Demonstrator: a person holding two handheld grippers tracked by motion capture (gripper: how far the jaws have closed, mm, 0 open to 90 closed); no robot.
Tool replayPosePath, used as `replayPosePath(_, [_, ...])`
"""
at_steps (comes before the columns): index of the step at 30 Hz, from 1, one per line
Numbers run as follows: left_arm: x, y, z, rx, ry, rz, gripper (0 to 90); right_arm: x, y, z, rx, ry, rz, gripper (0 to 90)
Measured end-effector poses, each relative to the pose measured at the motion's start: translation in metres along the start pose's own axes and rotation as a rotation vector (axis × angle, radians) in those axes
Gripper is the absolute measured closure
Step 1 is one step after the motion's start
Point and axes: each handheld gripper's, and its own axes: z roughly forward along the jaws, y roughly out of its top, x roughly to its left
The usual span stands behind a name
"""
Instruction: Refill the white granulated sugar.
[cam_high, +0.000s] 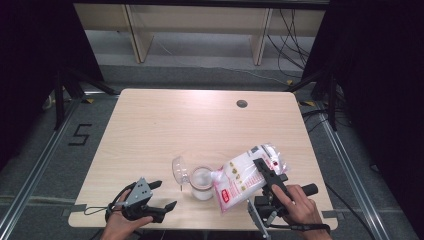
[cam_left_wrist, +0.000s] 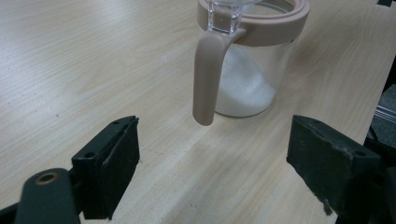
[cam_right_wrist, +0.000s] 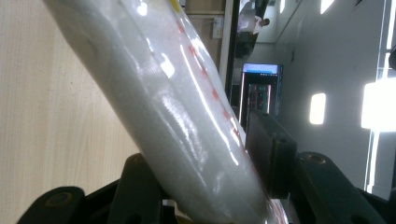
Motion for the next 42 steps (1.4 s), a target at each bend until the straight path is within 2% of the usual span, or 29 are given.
replayPosePath(1, [0.0,0.0,0.0,0.002,-0.004,-0.008,16.6,0.001,0.0,-0.001,0.009,0.007,0.014,59.6])
replayPosePath(2, [-0.001,0.0,0.0,0.002,-0.003,-0.007,16.6,-0.002,0.001,-0.001,-0.007,0.003,-0.028,59.6])
replayPosePath(3, [0.0,0.0,0.0,0.006,-0.004,0.006,16.6,0.001,0.001,-0.001,-0.009,0.005,0.003,59.7])
replayPosePath(4, [0.0,0.0,0.0,0.006,-0.004,0.011,16.6,0.001,0.002,-0.002,-0.004,0.009,0.005,59.7])
replayPosePath(5, [0.001,0.0,0.0,0.006,-0.005,0.018,16.6,0.004,0.003,-0.002,0.003,0.01,0.048,59.7])
replayPosePath(7, [0.001,0.001,0.0,0.002,-0.006,0.027,16.6,0.0,0.006,0.0,-0.024,0.013,-0.006,59.8])
replayPosePath(8, [0.001,0.001,0.0,0.002,-0.006,0.027,16.6,0.002,0.007,0.001,-0.027,0.017,0.019,59.8])
replayPosePath(9, [0.001,0.001,0.0,0.004,-0.006,0.026,16.6,0.001,0.008,0.002,-0.034,0.014,0.0,59.9])
replayPosePath(10, [0.001,0.001,0.0,0.008,-0.008,0.03,16.6,0.003,0.009,0.002,-0.024,0.016,0.021,59.9])
replayPosePath(12, [0.001,0.001,0.0,0.01,-0.009,0.033,16.6,-0.001,0.01,0.004,-0.036,0.009,-0.015,59.9])
replayPosePath(15, [0.001,0.001,0.0,0.012,-0.007,0.033,16.6,-0.001,0.009,0.005,-0.026,0.016,0.028,60.0])
replayPosePath(17, [0.001,0.001,0.0,0.005,-0.008,0.025,16.6,-0.007,0.007,0.006,-0.041,-0.001,-0.032,60.1])
replayPosePath(18, [0.0,0.0,0.0,0.014,-0.002,0.008,16.6,-0.005,0.006,0.005,-0.026,0.004,0.0,60.0])
replayPosePath(19, [0.002,0.0,-0.001,0.029,0.002,0.028,16.6,-0.004,0.003,0.005,-0.021,0.007,0.013,60.1])
replayPosePath(20, [0.0,0.0,0.0,0.011,-0.004,0.007,16.6,-0.003,0.002,0.005,-0.016,0.008,0.039,60.1])
replayPosePath(23, [0.0,0.0,0.0,0.007,-0.006,0.004,16.6,-0.003,-0.002,0.004,-0.006,0.009,0.013,60.1])
replayPosePath(24, [0.0,0.0,0.0,0.006,-0.005,0.004,16.6,-0.001,-0.003,0.003,0.002,0.013,0.032,60.2])
replayPosePath(27, [0.0,0.0,-0.001,0.01,-0.007,0.006,16.6,0.001,-0.004,0.001,0.007,0.018,0.035,60.2])
replayPosePath(30, [0.0,0.0,0.0,0.007,-0.005,0.006,16.6,0.001,-0.004,-0.001,-0.015,0.018,-0.012,60.5])
replayPosePath(31, [0.0,0.0,0.0,0.008,-0.005,0.006,16.6,0.004,-0.004,-0.003,0.008,0.02,0.037,60.5])
replayPosePath(32, [0.0,0.0,0.0,0.007,-0.005,0.005,16.6,0.001,-0.003,-0.003,-0.006,0.014,0.003,60.5])
replayPosePath(35, [0.0,0.0,0.0,0.011,-0.004,0.007,16.6,0.001,-0.002,-0.004,-0.004,0.015,0.02,60.5])
replayPosePath(36, [0.0,0.0,0.0,0.012,-0.004,0.003,16.6,-0.002,-0.001,-0.003,-0.019,0.003,-0.016,60.5])
replayPosePath(37, [0.0,0.0,0.0,0.013,-0.003,0.001,16.6,-0.003,-0.001,-0.003,-0.028,0.003,-0.026,60.5])
replayPosePath(38, [0.0,0.0,0.0,0.012,-0.004,0.002,16.6,0.0,0.0,-0.003,-0.018,0.005,0.015,60.5])
replayPosePath(39, [0.0,0.0,0.0,0.014,-0.002,0.005,16.6,-0.001,0.0,-0.003,-0.02,0.011,0.005,60.5])
replayPosePath(40, [0.0,0.0,0.0,0.015,-0.002,0.006,16.6,-0.003,0.002,-0.002,-0.028,0.007,-0.028,60.6])
replayPosePath(41, [0.0,0.0,0.0,0.014,-0.002,0.005,16.6,0.001,0.002,-0.003,-0.017,0.015,0.036,60.6])
replayPosePath(42, [0.0,0.0,0.0,0.011,-0.005,0.002,16.6,0.0,0.003,-0.002,-0.023,0.015,0.018,60.6])
